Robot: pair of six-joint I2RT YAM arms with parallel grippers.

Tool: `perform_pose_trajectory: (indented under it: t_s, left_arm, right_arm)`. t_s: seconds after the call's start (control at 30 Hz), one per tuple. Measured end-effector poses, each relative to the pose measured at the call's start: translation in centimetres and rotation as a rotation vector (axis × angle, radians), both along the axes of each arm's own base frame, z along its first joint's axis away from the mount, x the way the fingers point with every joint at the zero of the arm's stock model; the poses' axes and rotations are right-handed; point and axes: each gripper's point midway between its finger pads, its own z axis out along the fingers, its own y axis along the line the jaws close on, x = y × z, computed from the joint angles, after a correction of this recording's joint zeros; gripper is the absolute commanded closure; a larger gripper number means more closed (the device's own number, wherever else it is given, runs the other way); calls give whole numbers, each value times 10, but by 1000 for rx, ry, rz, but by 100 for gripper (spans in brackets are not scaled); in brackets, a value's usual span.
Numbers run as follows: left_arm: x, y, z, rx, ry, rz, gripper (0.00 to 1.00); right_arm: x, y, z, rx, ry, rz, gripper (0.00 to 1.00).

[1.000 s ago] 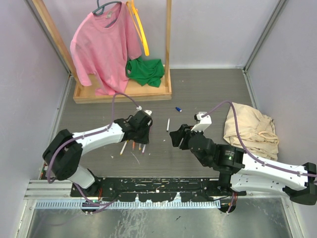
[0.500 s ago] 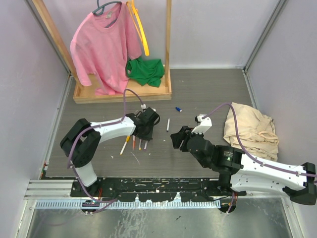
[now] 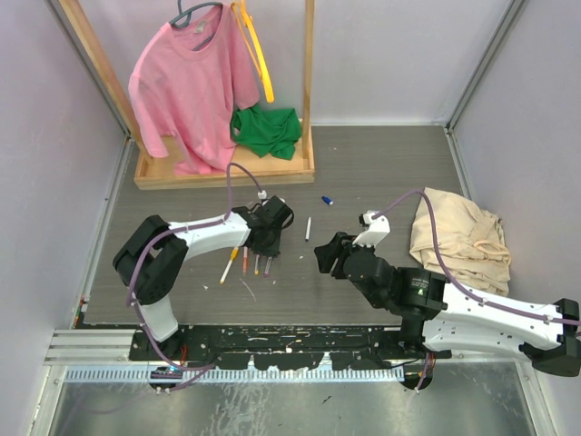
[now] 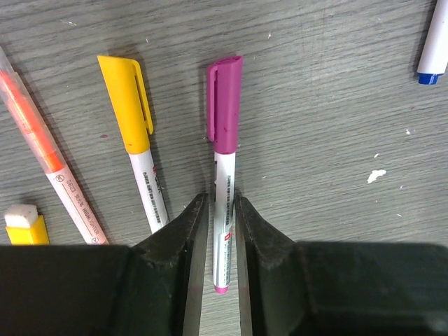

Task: Insert the pens into the pen caps
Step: Place the pen at the center of the board.

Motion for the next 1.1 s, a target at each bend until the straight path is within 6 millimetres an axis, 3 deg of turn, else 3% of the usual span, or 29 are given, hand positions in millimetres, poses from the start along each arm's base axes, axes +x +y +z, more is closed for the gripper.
perform_pose_trajectory:
  t_s: [0.2,0.3,0.4,0.47,0.6,0.8,1.1]
  left_arm:
    - [-1,-1,3,-13,1,-7,75]
    - [-2,-3,17,-47,-18,-32,72]
    - [1,-9,46,-113,-80,-79,70]
    - [5,-13,73,-169,-144,-109,70]
    - [5,-12,109,-220,-229,-147,69]
    - [1,0,140,-249,-312,-165,66]
    - [-25,37,169,-257,-402,-184,64]
  right_arm:
    - [-1,-1,1,1,-2,3,42]
    - [0,-2,-1,-20,-1,10,42]
    - [4,-2,-5,-75,10,11,42]
    - [10,0,-5,-115,25,8,42]
    - [29,-5,-11,-153,70,-18,43]
    - [65,-19,-37,-223,187,-66,44]
    - [99,1,-84,-299,321,-22,49]
